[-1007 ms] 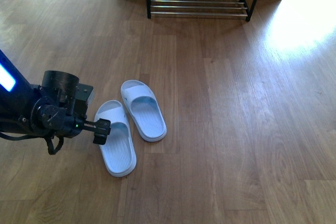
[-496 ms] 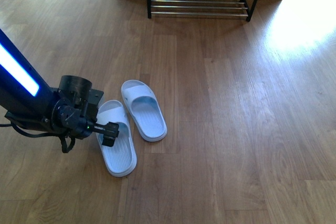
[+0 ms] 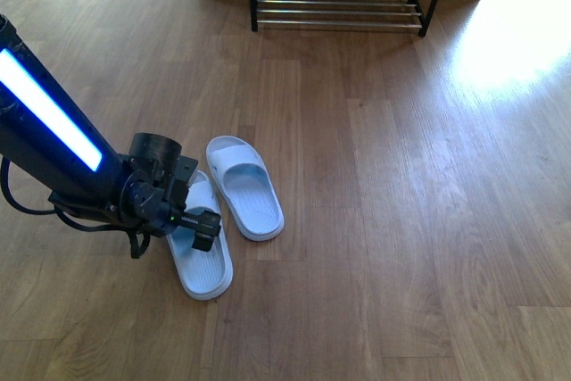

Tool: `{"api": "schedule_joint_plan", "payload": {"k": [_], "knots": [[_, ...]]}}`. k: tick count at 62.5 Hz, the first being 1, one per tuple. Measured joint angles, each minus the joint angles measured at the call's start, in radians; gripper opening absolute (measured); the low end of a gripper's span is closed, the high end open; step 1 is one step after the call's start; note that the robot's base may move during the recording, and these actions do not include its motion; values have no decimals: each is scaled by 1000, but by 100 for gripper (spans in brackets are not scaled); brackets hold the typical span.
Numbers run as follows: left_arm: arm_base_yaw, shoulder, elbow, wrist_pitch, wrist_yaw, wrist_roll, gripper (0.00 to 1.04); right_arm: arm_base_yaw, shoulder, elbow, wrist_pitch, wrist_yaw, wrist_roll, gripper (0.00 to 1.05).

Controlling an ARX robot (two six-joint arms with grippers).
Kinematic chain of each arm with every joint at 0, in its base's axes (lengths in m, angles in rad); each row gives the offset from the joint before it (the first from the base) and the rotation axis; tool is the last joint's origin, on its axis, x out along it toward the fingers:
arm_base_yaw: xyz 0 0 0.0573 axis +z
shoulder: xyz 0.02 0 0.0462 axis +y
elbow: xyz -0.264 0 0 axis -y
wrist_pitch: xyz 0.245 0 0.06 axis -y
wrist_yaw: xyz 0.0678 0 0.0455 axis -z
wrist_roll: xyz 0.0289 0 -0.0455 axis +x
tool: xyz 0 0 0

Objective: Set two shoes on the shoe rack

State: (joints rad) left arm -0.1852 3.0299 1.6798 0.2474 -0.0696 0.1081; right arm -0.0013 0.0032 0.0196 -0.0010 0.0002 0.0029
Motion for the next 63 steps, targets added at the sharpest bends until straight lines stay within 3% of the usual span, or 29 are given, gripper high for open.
{"api": "schedule_joint_plan", "payload": {"k": [6,15,38,63], "knots": [[0,13,28,-20,11,5,82,0,0,0,0,0,0,96],[7,36,87,-46,-20,8,54,0,0,0,0,0,0,96],[28,23,60,-14,-58,36,4,0,0,0,0,0,0,96],[74,-281,-340,187,-31,175,2,0,0,0,0,0,0,96]]}}
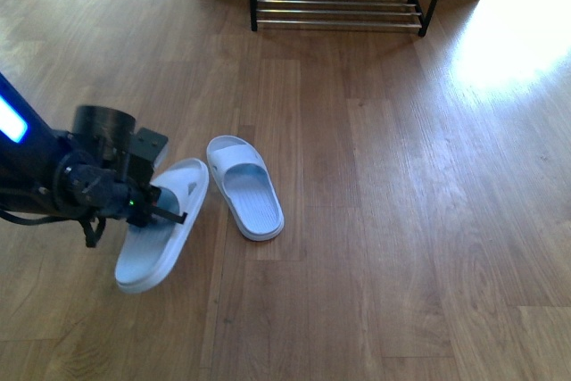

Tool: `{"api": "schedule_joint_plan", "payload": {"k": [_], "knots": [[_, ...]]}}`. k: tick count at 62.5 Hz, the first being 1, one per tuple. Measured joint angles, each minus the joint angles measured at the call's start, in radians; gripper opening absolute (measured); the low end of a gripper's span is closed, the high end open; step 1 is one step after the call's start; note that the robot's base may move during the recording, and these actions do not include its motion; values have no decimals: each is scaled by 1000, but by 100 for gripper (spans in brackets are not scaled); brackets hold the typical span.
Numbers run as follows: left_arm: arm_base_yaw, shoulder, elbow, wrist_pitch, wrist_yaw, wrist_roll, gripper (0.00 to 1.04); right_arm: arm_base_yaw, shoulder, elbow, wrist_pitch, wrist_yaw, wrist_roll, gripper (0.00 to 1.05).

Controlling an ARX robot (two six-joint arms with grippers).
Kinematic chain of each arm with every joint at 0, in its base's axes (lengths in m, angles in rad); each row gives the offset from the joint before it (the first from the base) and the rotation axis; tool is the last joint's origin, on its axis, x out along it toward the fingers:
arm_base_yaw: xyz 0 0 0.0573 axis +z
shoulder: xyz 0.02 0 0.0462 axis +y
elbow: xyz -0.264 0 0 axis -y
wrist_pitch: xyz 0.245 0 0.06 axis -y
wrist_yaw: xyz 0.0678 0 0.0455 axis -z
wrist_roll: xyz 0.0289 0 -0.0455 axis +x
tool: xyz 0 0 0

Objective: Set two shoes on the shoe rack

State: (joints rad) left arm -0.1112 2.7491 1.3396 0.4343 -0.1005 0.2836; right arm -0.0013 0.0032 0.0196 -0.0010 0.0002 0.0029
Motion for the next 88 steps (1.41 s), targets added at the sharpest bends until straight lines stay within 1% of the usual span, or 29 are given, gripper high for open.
{"api": "schedule_joint_plan", "payload": {"k": [7,10,16,20,22,30,39,45,51,88], "knots": [[42,-263,-251,125,-26,80,2,0,0,0,0,0,0,96],[55,-337,-324,153,-27,84,2,0,0,0,0,0,0,96],[83,-591,-571,229,-31,87,2,0,0,0,0,0,0,96],[87,-742,-700,258,-34,82,2,0,0,0,0,0,0,96],[92,-856,-790,259,-35,76,2,0,0,0,0,0,0,96],[105,-1125,-984,225,-47,47,2,0,0,0,0,0,0,96],[115,-1468,-1154,85,-87,6,2,0,0,0,0,0,0,96],[105,-1657,-1207,-26,-109,-26,2,0,0,0,0,0,0,96],[105,-1732,-1218,-42,-110,-43,2,0,0,0,0,0,0,96],[100,-1741,-1219,-44,-110,-51,2,0,0,0,0,0,0,96]]}}
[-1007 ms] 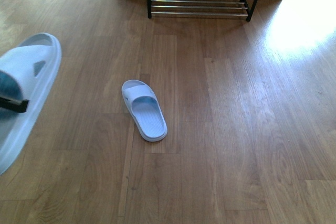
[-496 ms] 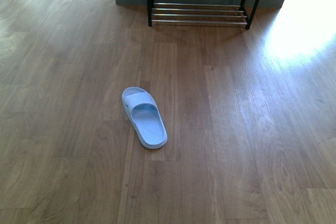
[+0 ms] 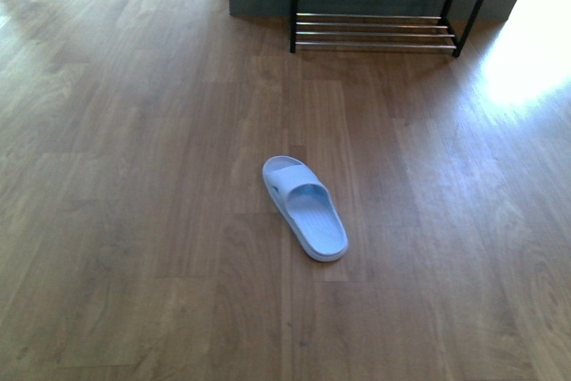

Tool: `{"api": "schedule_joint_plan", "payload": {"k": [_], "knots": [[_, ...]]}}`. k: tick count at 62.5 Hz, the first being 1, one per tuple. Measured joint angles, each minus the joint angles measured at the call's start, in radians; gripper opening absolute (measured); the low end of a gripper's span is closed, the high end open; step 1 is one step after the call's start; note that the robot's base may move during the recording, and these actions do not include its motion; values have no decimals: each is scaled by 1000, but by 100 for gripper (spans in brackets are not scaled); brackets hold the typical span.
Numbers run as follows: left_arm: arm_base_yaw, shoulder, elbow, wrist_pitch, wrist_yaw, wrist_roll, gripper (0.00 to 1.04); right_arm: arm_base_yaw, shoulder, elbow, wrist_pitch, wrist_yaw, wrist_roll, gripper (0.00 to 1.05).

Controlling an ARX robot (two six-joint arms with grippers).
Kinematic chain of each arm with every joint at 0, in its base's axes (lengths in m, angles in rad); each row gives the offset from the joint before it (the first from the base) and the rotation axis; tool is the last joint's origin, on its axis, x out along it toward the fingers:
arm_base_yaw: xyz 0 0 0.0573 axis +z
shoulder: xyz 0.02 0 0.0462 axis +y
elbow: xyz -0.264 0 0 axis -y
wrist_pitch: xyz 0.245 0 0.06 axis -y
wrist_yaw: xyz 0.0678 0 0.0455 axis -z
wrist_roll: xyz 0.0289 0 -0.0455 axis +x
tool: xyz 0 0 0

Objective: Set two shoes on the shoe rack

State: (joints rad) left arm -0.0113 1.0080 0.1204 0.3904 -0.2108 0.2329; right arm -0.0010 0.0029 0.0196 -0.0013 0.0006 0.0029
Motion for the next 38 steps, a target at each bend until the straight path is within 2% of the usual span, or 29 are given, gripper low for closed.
{"api": "schedule_joint_plan", "payload": {"k": [38], "knots": [[1,0,0,0,-2,-3,2,0,0,0,0,-3,0,96]]}}
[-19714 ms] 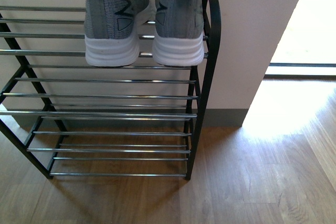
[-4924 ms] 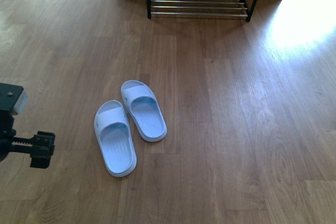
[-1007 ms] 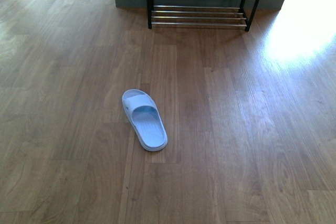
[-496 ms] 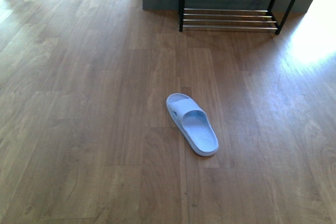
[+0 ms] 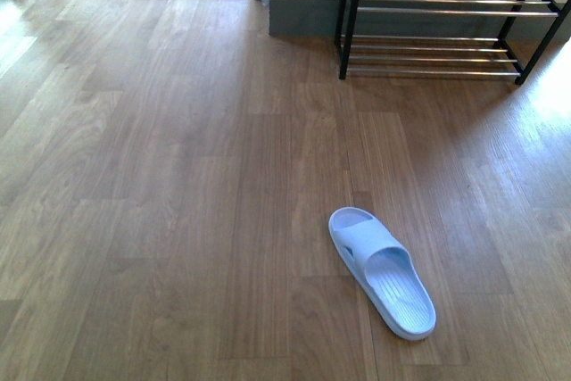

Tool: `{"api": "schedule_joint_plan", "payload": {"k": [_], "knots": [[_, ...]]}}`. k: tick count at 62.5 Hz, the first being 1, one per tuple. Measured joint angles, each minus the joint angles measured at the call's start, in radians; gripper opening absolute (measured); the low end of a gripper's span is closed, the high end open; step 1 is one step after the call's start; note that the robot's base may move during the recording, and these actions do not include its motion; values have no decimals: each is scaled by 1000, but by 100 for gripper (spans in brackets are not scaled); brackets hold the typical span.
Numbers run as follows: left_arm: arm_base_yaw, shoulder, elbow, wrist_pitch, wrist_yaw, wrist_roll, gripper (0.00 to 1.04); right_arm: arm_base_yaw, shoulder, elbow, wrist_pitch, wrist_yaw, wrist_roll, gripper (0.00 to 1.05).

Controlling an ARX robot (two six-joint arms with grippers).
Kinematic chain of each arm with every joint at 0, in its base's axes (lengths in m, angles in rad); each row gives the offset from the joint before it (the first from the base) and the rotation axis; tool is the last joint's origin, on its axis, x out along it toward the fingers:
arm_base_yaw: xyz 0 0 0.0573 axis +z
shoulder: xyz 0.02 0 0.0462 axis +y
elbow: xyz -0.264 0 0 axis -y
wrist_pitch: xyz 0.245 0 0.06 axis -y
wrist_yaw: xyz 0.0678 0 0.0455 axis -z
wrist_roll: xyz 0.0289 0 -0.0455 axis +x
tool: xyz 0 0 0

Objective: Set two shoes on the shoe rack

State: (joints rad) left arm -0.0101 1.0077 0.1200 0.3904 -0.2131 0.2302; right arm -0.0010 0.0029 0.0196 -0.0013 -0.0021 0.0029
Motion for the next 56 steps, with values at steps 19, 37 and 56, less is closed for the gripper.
{"api": "schedule_joint_plan", "payload": {"k": [19,37,56], "knots": [[0,2,0,0,0,0,2,0,1,0,0,2,0,96],[0,2,0,0,0,0,2,56,39,0,62,189,-35,96],[0,1,0,0,0,0,2,-91,1218,182,721,177,-48,96]]}}
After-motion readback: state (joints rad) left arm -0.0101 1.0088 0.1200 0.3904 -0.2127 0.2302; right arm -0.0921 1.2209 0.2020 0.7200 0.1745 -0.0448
